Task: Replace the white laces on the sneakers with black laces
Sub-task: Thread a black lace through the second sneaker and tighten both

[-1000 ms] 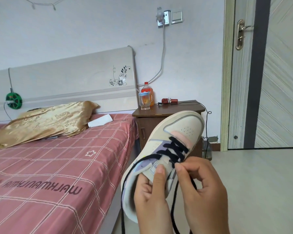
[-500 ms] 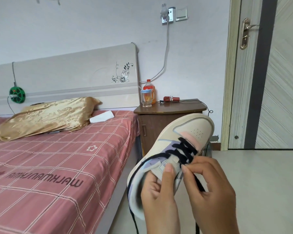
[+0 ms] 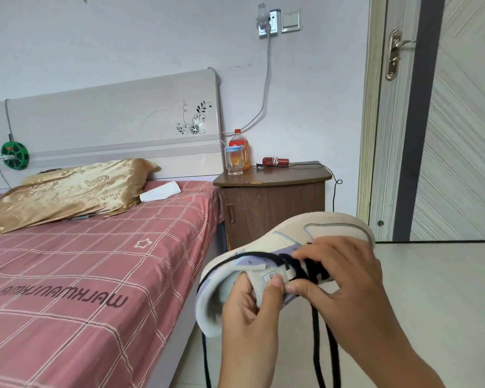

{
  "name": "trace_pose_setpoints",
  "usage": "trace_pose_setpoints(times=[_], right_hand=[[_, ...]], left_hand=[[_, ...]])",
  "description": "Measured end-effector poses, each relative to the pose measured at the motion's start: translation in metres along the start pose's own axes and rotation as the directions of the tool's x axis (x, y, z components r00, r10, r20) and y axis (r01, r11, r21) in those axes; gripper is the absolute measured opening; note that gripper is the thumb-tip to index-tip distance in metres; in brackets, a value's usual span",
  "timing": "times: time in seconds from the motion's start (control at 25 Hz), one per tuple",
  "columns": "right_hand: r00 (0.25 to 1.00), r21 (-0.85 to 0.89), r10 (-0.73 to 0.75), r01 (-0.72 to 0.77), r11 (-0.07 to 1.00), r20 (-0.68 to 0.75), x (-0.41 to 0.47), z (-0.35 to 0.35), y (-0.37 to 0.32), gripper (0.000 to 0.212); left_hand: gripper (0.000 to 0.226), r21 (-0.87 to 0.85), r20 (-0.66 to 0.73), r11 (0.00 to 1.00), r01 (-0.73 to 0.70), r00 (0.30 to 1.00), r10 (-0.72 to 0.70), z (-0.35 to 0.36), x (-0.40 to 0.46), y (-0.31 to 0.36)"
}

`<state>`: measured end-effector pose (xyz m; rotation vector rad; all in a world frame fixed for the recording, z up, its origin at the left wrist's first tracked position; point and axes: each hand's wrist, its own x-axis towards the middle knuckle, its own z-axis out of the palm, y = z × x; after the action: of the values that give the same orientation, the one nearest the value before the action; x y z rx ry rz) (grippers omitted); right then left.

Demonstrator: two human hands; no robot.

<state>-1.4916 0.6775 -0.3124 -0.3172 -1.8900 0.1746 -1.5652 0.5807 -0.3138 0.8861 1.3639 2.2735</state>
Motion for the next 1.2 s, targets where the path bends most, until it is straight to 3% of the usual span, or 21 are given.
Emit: trace_pose_setpoints(times=[0.2,0.32,0.44,0.6,0.68,0.76,0.84,0.96,1.0,1.08,1.16,1.2], right_hand=[[0.995,-0.096,-0.062,0.07,0.993,0.081,0.001,0.001,0.008,0.026],[0.991,0.035,-0.021,0.017,0.999,0.133,0.001,0.001,0.003,0.017],[0.95,0.208,0.089,-0.156,0.966,0.298,0.003,-0.006,0.004,0.016],[0.786,0.22,0.302,-0.477,0.851,0.539,0.0,-0.014,0.018,0.015],[0.763,0.167,0.483,-0.593,0.788,0.429,-0.002,-0.018,0.043,0.015],[0.708,0.006,0.679,-0.693,0.721,0.193,-0.014,-0.028,0.086,0.02],[0.577,-0.185,0.814,-0.81,0.557,-0.074,-0.042,-0.043,0.131,0.03],[0.355,-0.387,0.923,-0.88,0.276,-0.146,-0.091,-0.061,0.177,0.048],[0.344,-0.42,0.931,-0.868,0.265,-0.123,-0.094,-0.06,0.178,0.044],[0.437,-0.315,0.893,-0.837,0.448,0.108,-0.077,-0.051,0.148,0.029],[0.552,-0.035,0.657,-0.751,0.659,0.514,-0.045,-0.039,0.092,0.022],[0.553,0.096,0.482,-0.719,0.689,0.68,-0.03,-0.032,0.058,0.019]], left_hand=[[0.019,0.096,0.108,0.994,0.054,0.992,-0.064,-0.008,0.0,0.002],[0.019,0.142,0.116,0.989,0.048,0.991,-0.064,-0.011,-0.001,0.008],[0.019,0.237,0.132,0.971,0.02,0.99,-0.053,-0.018,0.002,0.007],[0.033,0.482,0.175,0.876,0.029,0.976,-0.129,-0.037,0.011,-0.009],[0.037,0.49,0.126,0.865,0.109,0.973,-0.194,-0.051,0.016,-0.012],[0.041,0.447,0.062,0.87,0.209,0.963,-0.263,-0.064,0.02,-0.009],[0.04,0.452,0.057,0.862,0.229,0.957,-0.284,-0.075,0.022,-0.004],[0.048,0.555,0.151,0.816,0.162,0.945,-0.29,-0.081,0.022,-0.001],[0.05,0.584,0.174,0.799,0.143,0.939,-0.296,-0.081,0.021,-0.001],[0.05,0.607,0.215,0.784,0.127,0.924,-0.316,-0.082,0.021,-0.003],[0.046,0.598,0.253,0.794,0.107,0.915,-0.314,-0.077,0.019,-0.005],[0.044,0.588,0.274,0.804,0.091,0.912,-0.304,-0.072,0.017,-0.005]])
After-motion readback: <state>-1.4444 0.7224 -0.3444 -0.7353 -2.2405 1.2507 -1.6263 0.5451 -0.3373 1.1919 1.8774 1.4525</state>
